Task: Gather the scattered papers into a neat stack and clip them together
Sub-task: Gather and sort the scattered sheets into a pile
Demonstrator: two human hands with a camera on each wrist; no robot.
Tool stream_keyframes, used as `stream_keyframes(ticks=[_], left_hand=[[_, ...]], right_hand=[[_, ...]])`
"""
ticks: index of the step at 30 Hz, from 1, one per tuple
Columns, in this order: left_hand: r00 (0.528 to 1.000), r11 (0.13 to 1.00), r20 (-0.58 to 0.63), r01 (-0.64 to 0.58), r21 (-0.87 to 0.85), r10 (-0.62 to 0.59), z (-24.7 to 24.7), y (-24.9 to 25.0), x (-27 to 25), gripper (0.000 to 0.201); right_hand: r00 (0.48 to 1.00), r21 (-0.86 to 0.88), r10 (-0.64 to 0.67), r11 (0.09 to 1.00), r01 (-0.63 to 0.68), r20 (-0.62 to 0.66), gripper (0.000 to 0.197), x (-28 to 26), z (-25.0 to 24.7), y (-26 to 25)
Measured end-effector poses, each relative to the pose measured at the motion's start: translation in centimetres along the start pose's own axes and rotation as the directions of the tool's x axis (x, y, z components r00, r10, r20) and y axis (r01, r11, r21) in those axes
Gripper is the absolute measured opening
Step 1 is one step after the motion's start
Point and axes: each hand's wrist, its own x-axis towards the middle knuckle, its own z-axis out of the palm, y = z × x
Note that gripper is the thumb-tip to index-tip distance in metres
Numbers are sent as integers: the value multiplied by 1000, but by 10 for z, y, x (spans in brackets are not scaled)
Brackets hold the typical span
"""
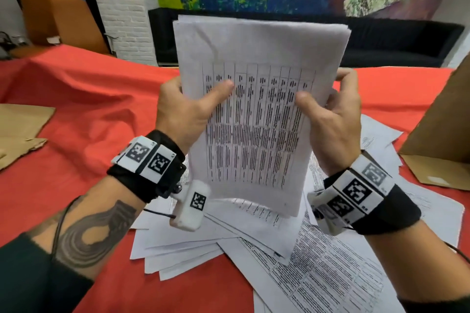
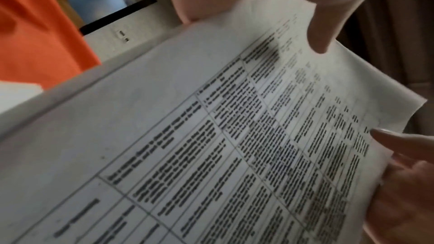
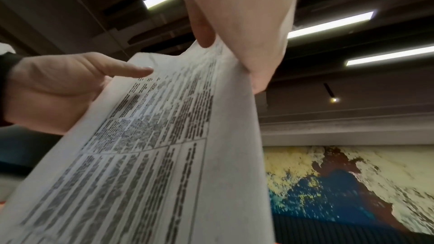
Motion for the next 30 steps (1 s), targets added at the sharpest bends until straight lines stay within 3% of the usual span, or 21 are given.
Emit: stream_keyframes(ticks=[4,8,12,14,17,20,26,30], left_hand=[[979,982,88,177,63,-182,-5,-35,-27,50],[978,980,71,193,42,-196,-2,-38,-32,68],[980,974,45,198,-110,-194,1,-28,-23,36],[971,970,67,234,-63,-229,4,-36,-28,39],[955,956,56,286,63,-290,6,-49,-38,63],[963,961,37,264,79,-268,8,-47,-40,39],[937,930,10,346,122,-349,10,-56,-43,34],[964,940,-74,265,214,-255,2,-54,-27,10]], right_hand=[[985,-132,172,976,-171,-4,28,-23,0,24],[992,-105,107,988,-114,-72,19,-31,1,26],[990,-89,98,990,-107,-101,33,-29,1,26],[987,-128,140,980,-149,-76,27,-35,2,33],[989,-169,142,975,-147,-42,15,-44,6,40],[991,-188,116,974,-127,-71,12,-41,5,42],[973,-195,221,954,-229,-63,14,-38,3,52],[970,-198,241,950,-241,-23,14,-39,8,52]])
